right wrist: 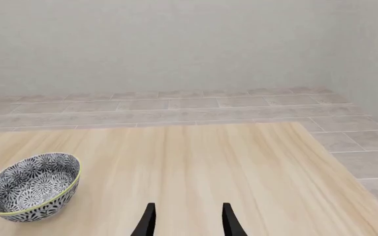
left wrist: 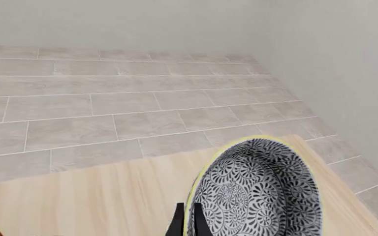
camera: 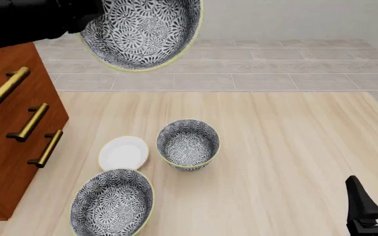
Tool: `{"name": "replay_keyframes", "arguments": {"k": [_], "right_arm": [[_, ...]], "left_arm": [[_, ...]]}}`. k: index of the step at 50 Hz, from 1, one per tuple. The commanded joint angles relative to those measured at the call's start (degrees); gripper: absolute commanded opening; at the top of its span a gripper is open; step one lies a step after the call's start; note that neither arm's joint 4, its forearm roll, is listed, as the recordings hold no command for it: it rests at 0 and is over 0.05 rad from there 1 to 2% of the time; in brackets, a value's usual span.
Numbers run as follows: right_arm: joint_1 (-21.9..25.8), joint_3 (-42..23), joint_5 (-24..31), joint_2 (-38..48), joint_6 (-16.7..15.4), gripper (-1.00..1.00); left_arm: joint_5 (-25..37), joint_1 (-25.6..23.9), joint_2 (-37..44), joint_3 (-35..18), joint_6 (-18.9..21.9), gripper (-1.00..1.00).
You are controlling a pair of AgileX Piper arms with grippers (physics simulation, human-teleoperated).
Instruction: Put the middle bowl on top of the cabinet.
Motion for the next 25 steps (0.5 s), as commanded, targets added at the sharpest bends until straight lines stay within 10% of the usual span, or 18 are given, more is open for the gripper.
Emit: {"name": "replay_keyframes", "arguments": {"k": [1, 25], "right_arm": [[-0.03, 0.01, -0.31, -0.01, -0.01, 1.00], [-0.01, 0.02, -0.29, -0.01, 0.01, 1.00]], "left_arm": [[1.46, 3.77, -0.75, -2.77, -1.47, -1.00], [1.63, 13.13, 0.26, -5.08, -5.46, -1.00]]}}
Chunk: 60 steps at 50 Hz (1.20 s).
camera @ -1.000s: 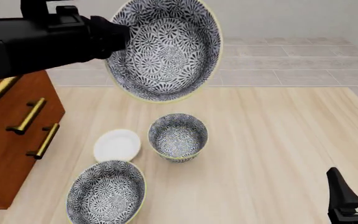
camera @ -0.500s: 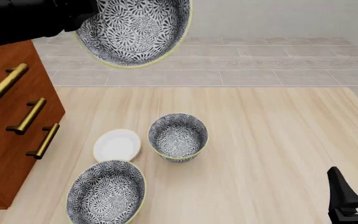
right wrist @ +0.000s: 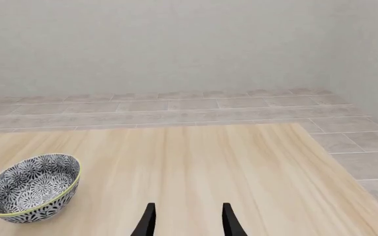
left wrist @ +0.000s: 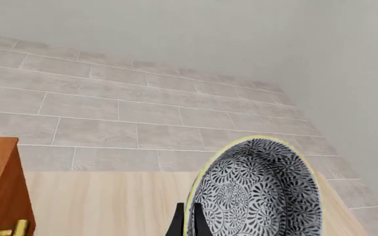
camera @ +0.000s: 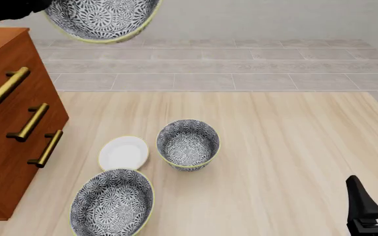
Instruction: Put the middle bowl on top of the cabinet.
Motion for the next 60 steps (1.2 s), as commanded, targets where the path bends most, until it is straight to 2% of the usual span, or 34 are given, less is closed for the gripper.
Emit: {"name": "replay_keyframes", "arguments": {"k": [1, 28, 42, 60], "right_arm": [[0.04, 0.00, -0.01, 0.00, 0.00, 1.00], [0.35, 0.00, 0.07, 0.00, 0.01, 1.00], [0.44, 0.00, 0.10, 0.00, 0.23, 1.00], [0.21, 0.00, -0.08, 0.00, 0.24, 1.00]], "left_arm": [[0.02, 4.55, 0.26, -1.34, -1.79, -1.00], [0.21, 15.46, 1.92, -3.55, -6.48, -1.00], [0.68, 18.74, 2.76, -5.11, -7.50, -1.00], [-0.24, 24.36, 3.83, -4.15, -11.55, -1.00]]}}
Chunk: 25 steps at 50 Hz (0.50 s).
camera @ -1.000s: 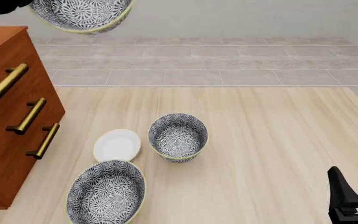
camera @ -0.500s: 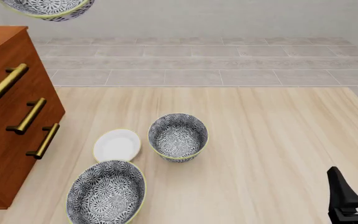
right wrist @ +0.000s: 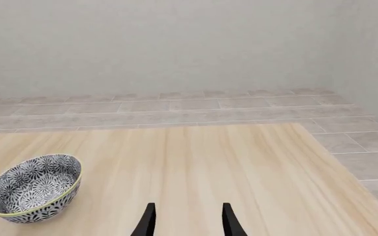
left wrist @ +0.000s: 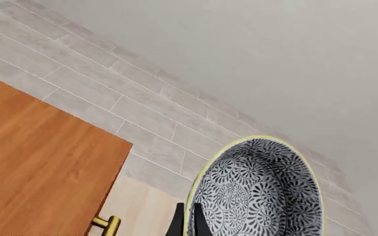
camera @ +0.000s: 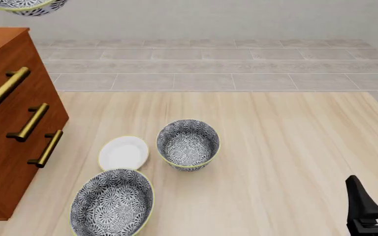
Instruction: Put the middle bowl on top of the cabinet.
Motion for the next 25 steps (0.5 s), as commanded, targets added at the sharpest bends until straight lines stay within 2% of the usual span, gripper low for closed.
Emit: {"name": "replay_keyframes", "arguments": {"k": [1, 14, 25], "right_arm": [[-0.04, 0.00, -0.01, 0.00, -0.01, 1.00], [-0.07, 0.00, -0.13, 0.00, -0.06, 1.00], [-0.07, 0.00, -0.19, 0.00, -0.11, 1.00]], "left_arm": [[-0.79, 3.10, 0.33, 0.40, -2.08, -1.00], [-1.44, 5.83, 0.63, 1.58, -4.20, -1.00], [-1.67, 7.62, 0.51, 2.94, -7.82, -1.00]]}}
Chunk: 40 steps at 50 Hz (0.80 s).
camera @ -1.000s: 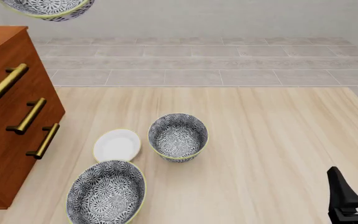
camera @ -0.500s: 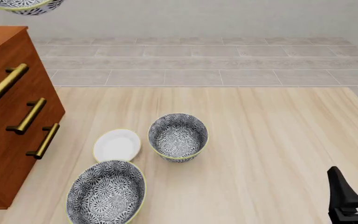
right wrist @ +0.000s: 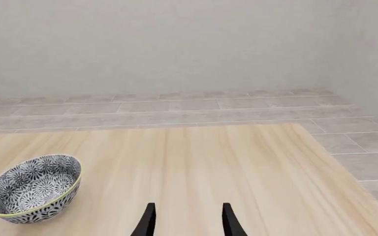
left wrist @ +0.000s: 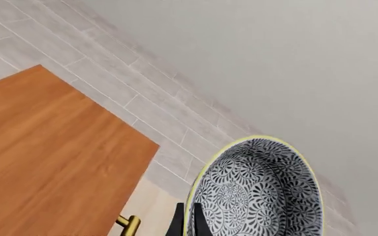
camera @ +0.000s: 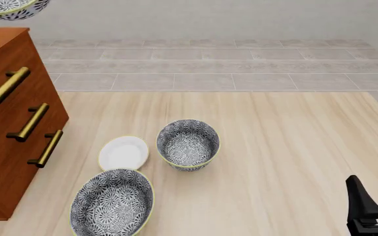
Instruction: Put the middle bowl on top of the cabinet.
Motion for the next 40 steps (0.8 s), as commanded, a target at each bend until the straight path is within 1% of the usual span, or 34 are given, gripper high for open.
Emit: {"name": "replay_keyframes", "arguments": {"k": [1, 6, 8, 16, 24, 29, 40], "right_arm": [[-0.05, 0.00, -0.01, 0.00, 0.00, 1.00], [-0.14, 0.00, 0.00, 0.00, 0.05, 1.00], [-0.09, 0.00, -0.03, 0.00, 0.07, 1.00], [-0.13, 0.00, -0.08, 0.00, 0.15, 1.00], [-0.04, 0.00, -0.12, 0.00, 0.19, 1.00], [-0.02, 0.00, -0.20, 0.00, 0.23, 1.00], [0.01, 0.00, -0.15, 0.00, 0.27, 1.00]], "left_arm": [[-0.06, 2.28, 0.07, 0.50, -2.34, -1.00], [0.64, 2.38, -0.19, -0.15, -2.71, -1.00], [0.84, 2.08, -0.28, -0.18, -3.48, -1.00], [1.51, 3.54, -0.36, -0.81, -4.66, -1.00], [1.62, 6.15, 0.68, -0.98, -5.88, -1.00], [1.78, 6.83, 1.11, -1.07, -7.47, -1.00], [1.45, 8.57, 1.62, -0.69, -8.65, -1.00]]}}
